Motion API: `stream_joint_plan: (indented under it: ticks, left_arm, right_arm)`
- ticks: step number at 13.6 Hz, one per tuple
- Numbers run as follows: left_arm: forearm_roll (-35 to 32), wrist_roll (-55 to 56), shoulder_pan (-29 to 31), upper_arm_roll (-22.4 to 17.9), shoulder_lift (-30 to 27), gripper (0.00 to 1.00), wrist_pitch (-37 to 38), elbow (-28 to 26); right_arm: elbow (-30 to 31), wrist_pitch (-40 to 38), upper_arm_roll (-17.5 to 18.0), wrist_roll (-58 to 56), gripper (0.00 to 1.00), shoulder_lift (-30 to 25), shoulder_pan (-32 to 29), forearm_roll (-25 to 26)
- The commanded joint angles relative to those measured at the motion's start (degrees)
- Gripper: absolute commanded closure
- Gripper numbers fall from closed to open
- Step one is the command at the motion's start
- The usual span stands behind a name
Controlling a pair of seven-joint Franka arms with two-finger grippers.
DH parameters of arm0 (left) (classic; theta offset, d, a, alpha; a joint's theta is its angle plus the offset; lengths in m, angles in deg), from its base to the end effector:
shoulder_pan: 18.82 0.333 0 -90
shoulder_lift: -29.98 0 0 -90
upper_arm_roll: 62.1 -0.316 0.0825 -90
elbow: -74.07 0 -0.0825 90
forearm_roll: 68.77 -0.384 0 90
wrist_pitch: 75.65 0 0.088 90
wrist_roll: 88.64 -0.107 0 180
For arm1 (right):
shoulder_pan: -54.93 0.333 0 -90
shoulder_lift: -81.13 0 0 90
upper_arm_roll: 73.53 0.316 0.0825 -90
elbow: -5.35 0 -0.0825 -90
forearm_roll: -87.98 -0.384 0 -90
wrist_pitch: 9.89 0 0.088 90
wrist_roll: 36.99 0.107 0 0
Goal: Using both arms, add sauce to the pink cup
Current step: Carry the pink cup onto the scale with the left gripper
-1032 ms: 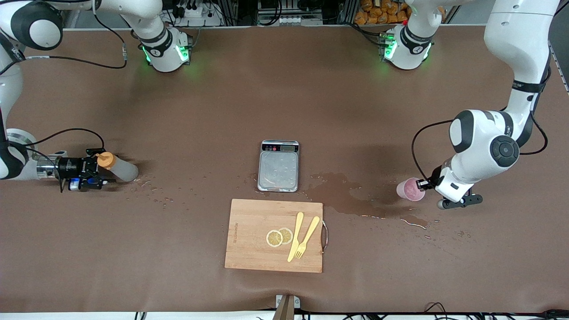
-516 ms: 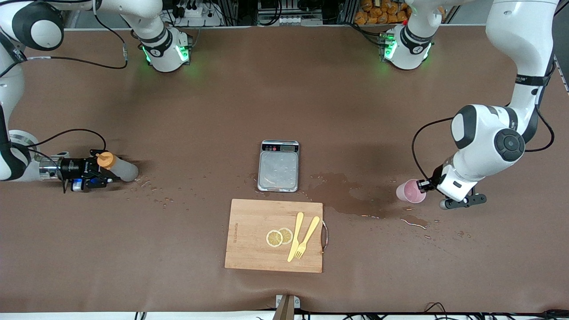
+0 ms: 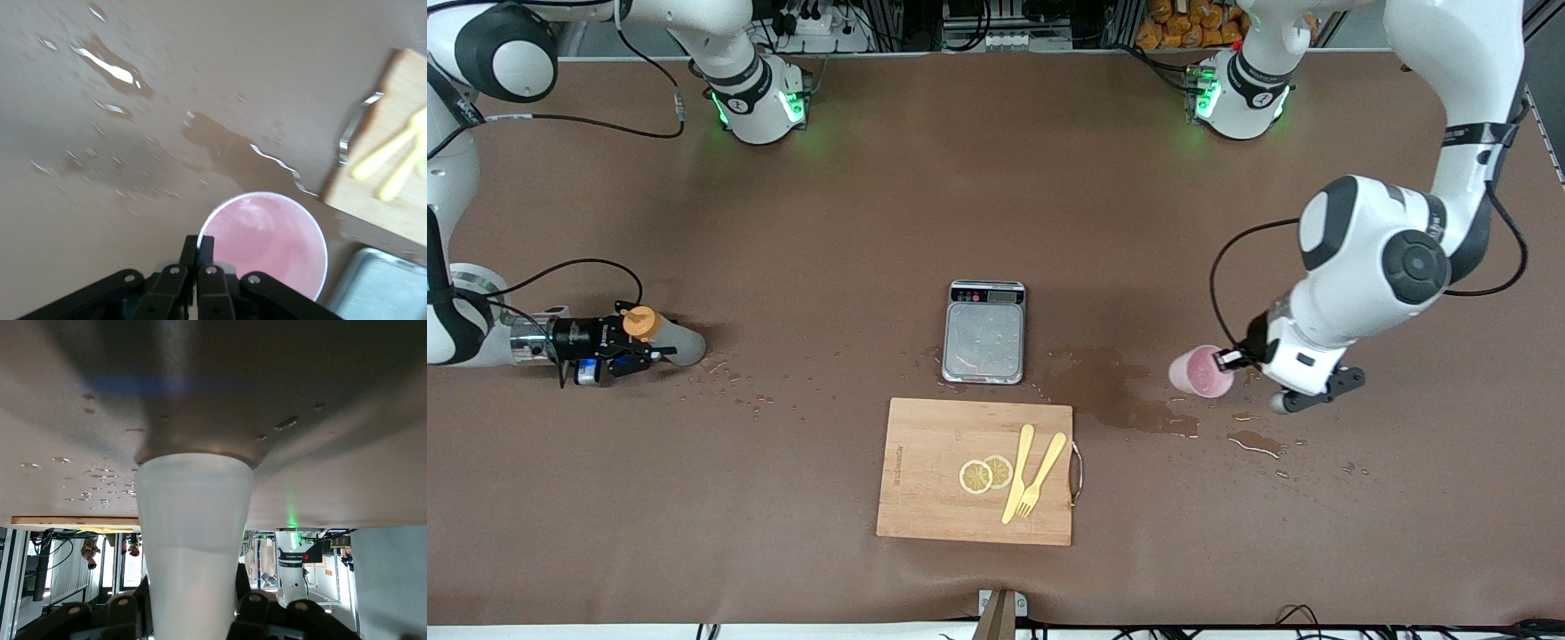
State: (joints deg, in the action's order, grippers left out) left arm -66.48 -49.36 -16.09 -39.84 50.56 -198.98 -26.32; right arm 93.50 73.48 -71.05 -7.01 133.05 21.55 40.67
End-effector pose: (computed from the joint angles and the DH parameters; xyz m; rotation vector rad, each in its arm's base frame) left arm 0.6202 -0.1987 0.3856 2.9065 0.5780 -0.0358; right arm 0.5563 -0.2361 0.1165 -1.5572 1.3495 1.0933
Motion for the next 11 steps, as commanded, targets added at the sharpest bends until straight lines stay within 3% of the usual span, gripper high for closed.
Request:
stream_joint_plan:
  ticks: [1,4,7,11]
  left_arm:
    - [-0.53,12.0,-0.53,4.7,0.43,1.0,1.34,3.52]
    - [-0.62,24.49,-6.05,5.77,2.27,1.0,1.25,6.95]
    - [-0.97,34.43,-13.25,5.6,8.41,1.0,0.03,13.1]
    - [-2.54,42.44,-22.57,1.66,15.46,1.0,-11.56,17.95]
  right_arm:
    - [-1.49,-1.01,-0.19,0.69,0.57,-0.94,0.34,-0.59]
    - [-3.42,-1.88,-0.19,4.63,0.57,-2.52,1.56,0.46]
    - [-7.45,-4.25,-0.11,10.17,0.56,-3.58,2.18,2.48]
    - [-11.94,-6.11,-0.28,16.41,0.53,-5.41,4.9,4.06]
